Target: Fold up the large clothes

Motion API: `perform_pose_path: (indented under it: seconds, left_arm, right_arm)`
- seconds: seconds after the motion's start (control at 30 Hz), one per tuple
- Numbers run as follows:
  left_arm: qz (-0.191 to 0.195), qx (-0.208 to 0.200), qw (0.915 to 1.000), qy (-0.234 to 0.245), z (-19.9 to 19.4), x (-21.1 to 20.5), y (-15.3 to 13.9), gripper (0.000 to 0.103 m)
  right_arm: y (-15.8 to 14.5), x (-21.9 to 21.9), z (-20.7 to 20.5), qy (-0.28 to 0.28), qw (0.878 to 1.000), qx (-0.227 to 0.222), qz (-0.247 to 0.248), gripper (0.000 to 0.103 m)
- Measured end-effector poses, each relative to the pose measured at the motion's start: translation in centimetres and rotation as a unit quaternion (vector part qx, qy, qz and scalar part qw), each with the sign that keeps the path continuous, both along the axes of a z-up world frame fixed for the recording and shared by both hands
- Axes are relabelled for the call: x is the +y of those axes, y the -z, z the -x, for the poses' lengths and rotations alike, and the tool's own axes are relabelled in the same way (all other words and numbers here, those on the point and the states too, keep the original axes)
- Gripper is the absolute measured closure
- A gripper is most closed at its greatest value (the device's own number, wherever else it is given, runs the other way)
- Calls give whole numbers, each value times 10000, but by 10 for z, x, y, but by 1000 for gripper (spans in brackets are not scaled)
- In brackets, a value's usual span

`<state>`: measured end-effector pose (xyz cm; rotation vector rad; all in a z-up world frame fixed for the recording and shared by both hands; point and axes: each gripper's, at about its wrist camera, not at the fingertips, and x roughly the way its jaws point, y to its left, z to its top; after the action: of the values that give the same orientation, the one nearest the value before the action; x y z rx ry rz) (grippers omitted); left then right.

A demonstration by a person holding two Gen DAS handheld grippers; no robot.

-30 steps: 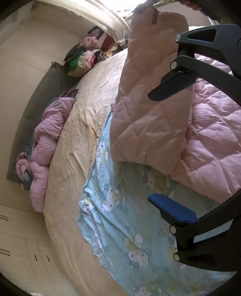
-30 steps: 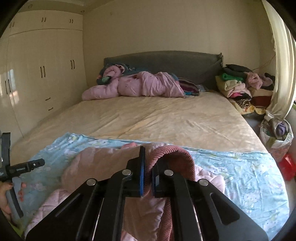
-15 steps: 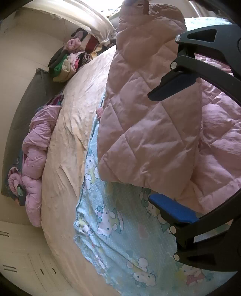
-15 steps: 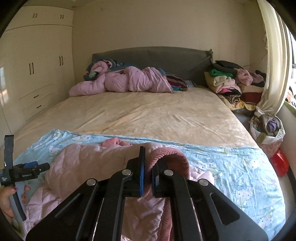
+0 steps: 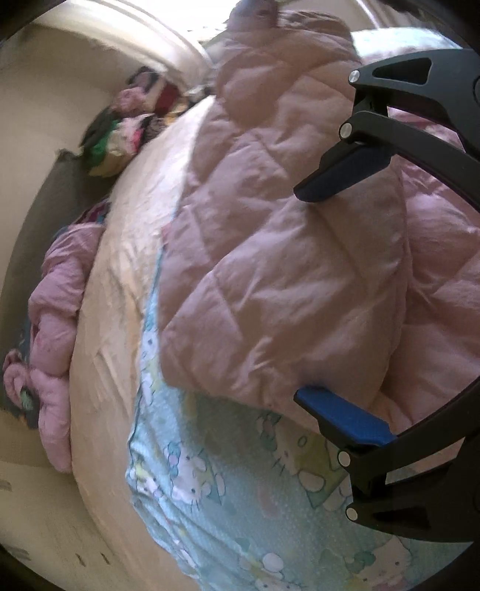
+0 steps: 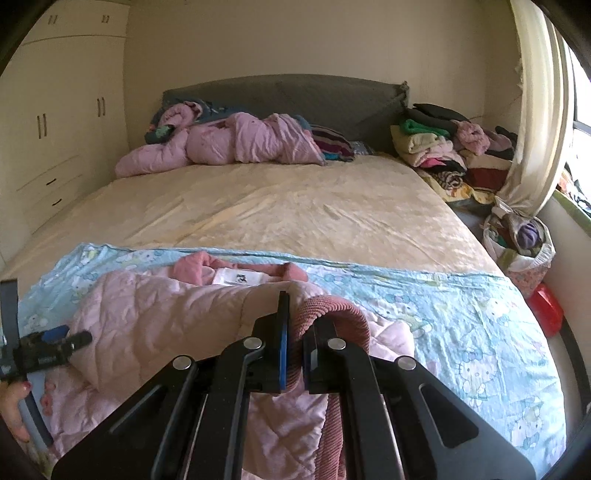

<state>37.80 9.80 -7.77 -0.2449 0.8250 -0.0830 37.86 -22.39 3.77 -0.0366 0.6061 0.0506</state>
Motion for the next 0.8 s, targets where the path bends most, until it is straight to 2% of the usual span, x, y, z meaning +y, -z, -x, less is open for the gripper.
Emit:
perform_pose_path:
  seconds: [0.17, 0.33, 0.43, 0.5, 0.57, 0.67, 0.77, 0.8]
  left_arm:
    - [-142, 145, 9996, 191, -3, -6, 21, 10]
    - [-141, 298, 9992, 245, -8, -8, 38, 10]
    - [-107, 387, 9988, 291, -10, -7, 40, 9]
    - [-126, 420, 9986, 311, -11, -6, 40, 9]
    - [-140, 436, 9985, 315, -12, -6, 40, 9]
    - [-169, 454, 9983, 313, -12, -8, 40, 9]
    - [-178, 460, 9982, 330, -13, -8, 39, 9]
    - [-178, 464, 9982, 338, -14, -8, 40, 9]
  right_arm:
    - [18, 0, -10, 186, 9996, 177, 77, 98]
    - [36, -1, -15, 404, 9984, 357, -152, 93]
    - [43, -4, -11, 456, 9972, 441, -399, 79]
    - [44, -10, -5, 603, 9959, 470, -494, 59]
    - [40, -15, 4, 750, 9951, 356, -537, 52]
    - [31, -19, 18, 852, 9947, 194, -539, 46]
    - [28, -10, 25, 618, 9961, 200, -596, 35]
    - [30, -5, 25, 519, 9966, 245, -584, 35]
